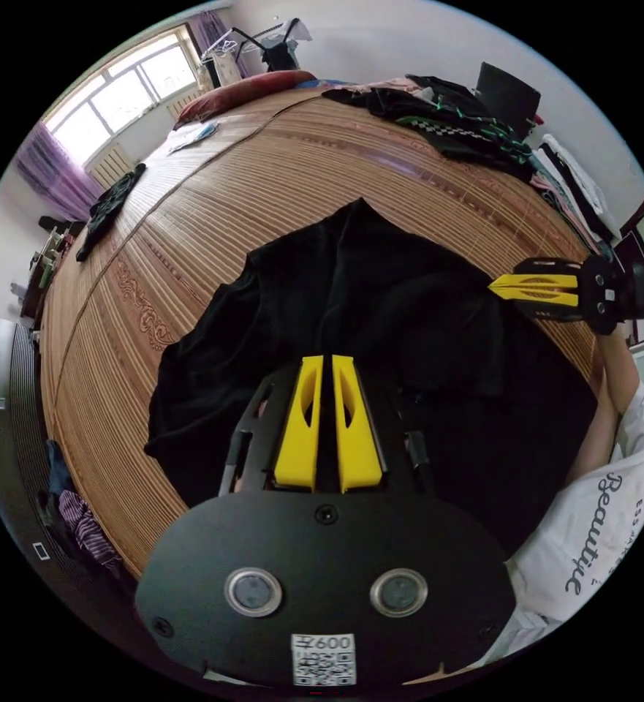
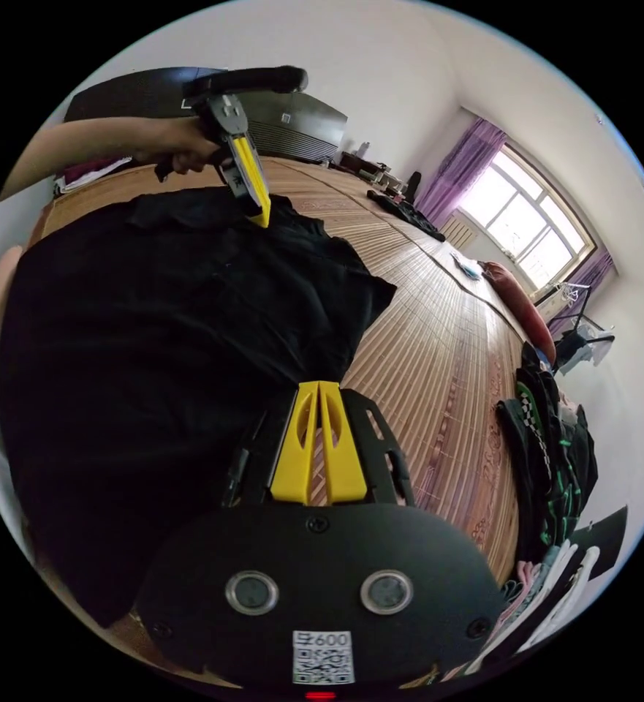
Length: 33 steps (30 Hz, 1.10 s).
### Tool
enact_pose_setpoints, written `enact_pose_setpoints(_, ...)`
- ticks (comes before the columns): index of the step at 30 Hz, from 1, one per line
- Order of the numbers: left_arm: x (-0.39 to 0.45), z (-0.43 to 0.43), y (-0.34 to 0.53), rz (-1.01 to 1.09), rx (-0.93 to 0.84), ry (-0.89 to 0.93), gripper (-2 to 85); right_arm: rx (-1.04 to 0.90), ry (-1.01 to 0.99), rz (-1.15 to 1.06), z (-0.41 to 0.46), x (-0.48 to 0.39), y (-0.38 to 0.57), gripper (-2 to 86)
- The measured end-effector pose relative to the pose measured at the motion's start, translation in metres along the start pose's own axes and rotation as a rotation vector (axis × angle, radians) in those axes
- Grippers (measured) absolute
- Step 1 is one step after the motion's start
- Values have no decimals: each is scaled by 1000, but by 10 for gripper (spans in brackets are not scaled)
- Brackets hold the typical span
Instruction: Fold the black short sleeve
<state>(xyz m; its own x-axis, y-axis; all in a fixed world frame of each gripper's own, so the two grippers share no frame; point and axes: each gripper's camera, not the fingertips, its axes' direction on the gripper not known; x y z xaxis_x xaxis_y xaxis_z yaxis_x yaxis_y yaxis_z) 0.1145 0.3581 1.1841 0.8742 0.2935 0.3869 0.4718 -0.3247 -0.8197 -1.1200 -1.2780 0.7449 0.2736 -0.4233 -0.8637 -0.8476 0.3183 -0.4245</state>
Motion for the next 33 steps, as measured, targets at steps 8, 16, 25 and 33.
enact_pose_setpoints(8, 6, 1, 11, -30, 27, 7, 8, 25, 39, 59, -18, 5, -10, -8)
enact_pose_setpoints(16, 19, 11, 20, -32, 19, -30, 52, 143, -102, 273, -49, 48, 1, -8)
enact_pose_setpoints(25, 46, 9, 35, -1, 55, -81, 20, 54, -78, 207, -47, 23, -17, -9)
enact_pose_setpoints(33, 52, -29, 55, -30, 89, -8, 14, 51, -86, 229, -52, 13, -23, -9)
